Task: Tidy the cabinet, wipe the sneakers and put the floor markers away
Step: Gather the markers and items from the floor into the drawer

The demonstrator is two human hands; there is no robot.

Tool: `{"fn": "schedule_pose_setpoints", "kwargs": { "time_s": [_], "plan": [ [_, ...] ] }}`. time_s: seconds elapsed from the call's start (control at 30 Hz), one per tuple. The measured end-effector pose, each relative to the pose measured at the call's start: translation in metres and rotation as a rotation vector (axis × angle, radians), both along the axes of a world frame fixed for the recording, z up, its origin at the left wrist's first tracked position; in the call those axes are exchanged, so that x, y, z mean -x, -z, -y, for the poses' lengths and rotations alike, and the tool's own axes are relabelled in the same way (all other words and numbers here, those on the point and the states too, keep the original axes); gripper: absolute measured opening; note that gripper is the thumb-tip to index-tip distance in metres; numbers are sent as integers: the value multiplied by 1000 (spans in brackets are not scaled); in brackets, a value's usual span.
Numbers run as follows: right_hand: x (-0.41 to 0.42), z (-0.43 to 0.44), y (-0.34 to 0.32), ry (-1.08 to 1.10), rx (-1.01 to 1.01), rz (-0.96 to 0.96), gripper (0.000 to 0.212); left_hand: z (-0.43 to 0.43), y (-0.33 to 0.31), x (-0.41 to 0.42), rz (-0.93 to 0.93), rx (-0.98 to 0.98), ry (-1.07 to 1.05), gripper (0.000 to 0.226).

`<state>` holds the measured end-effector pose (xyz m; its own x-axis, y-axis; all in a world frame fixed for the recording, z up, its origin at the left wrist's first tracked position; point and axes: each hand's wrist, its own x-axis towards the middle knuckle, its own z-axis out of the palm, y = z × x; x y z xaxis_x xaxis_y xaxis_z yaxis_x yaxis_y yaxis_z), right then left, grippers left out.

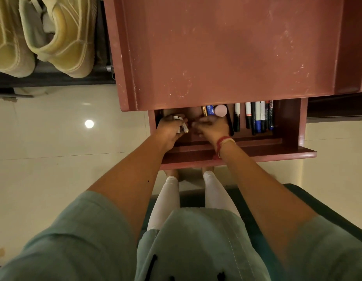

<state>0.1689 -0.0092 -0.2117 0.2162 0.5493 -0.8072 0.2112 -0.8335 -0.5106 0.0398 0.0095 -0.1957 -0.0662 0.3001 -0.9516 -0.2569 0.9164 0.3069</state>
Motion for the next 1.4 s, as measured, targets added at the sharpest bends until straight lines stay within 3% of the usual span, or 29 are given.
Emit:
{"fn": "schedule_pose_setpoints", "kwargs": {
  "time_s": [0.07, 0.13, 0.27, 0.43, 0.67, 0.73, 0.83, 0.9, 0.97, 1.1, 1.2, 1.4],
  "plan": [
    [7, 6, -9, 76, 54, -237, 21, 1, 0, -1, 13, -35, 51, 22],
    [11, 9, -11, 84, 36, -250, 18, 1, -1, -2, 28, -61, 111, 24],
    [12, 7, -2, -38, -14, -73, 11, 4, 0, -3, 28, -64, 116, 16],
    [3, -8, 10, -264, -84, 414, 18, 5, 7, 0, -69, -38, 110, 15],
    [-3, -13, 19, -348, -61, 499, 15, 0, 5, -7, -57, 66, 74, 34],
    [-2, -11, 15, -240, -94, 428, 17, -1, 3, -7, -65, 59, 108, 27],
    [5, -1, 0, 47, -35, 40, 11, 1, 2, -4, -73, 36, 135, 12],
    [13, 7, -12, 63, 19, -161, 9, 2, -1, -1, -62, 15, 130, 10],
    [18, 12, -19, 15, 5, -169, 10, 1, -6, 0, -52, -1, 139, 14],
    [19, 6, -9, -130, -81, -56, 5, -1, -6, 1, -30, -8, 126, 16],
    [15, -2, 5, -321, -132, 228, 25, -3, -3, 0, -19, -16, 85, 27],
    [11, -13, 20, -482, -41, 518, 19, 2, -2, 3, -44, 78, 66, 44]
  ]
}}
